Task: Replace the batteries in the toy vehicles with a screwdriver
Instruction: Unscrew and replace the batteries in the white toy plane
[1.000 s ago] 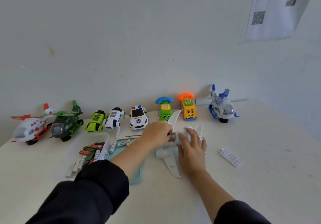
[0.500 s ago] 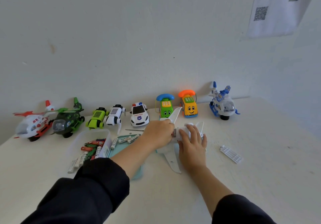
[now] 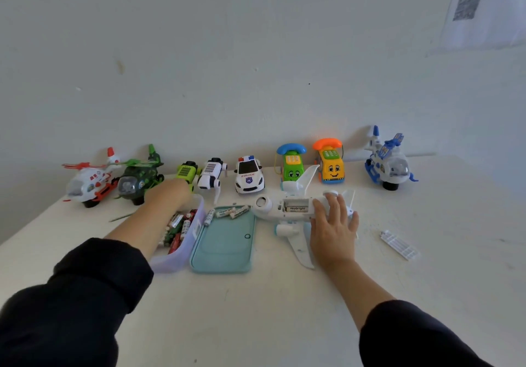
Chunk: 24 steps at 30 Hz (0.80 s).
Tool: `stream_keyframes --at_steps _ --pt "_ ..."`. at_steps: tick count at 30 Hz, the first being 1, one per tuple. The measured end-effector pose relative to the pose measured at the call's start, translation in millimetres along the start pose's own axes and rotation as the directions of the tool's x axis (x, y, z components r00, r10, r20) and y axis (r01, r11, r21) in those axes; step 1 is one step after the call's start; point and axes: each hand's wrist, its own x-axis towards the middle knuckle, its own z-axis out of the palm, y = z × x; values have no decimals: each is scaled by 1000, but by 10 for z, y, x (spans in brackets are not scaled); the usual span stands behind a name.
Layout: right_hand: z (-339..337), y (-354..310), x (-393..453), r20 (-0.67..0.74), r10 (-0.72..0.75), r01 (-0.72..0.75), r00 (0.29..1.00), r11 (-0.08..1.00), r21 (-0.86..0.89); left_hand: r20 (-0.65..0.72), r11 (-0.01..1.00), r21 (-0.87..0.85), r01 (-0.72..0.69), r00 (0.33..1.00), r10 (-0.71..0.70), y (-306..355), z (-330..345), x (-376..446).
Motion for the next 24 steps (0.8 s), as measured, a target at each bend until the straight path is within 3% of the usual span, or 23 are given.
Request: stream_keyframes --at_steps 3,7,9,11,13,18,24 --pt "9 -5 6 -1 0 0 1000 1000 -2 2 998 -56 26 1000 -26 -113 18 8" --pt "23 4 13 6 10 -10 1000 1000 13 -283 916 -347 -199 954 100 40 -154 -132" --pt "22 16 12 2 15 -15 1000 999 34 -474 792 -475 -384 870 137 223 -264 -275" --pt "17 22 8 -16 19 -18 1000 998 57 -633 668 -499 -552 759 154 405 -352 -437" --pt "8 37 1 -27 22 -20 999 997 69 -713 549 -522 -653 687 140 584 -380 -584" --pt "15 40 -7 -40 26 -22 999 995 102 -678 251 -699 -669 732 63 950 -138 -753" --pt "3 37 7 -54 28 -22 998 994 105 -618 168 -772 -613 786 21 1168 202 -755"
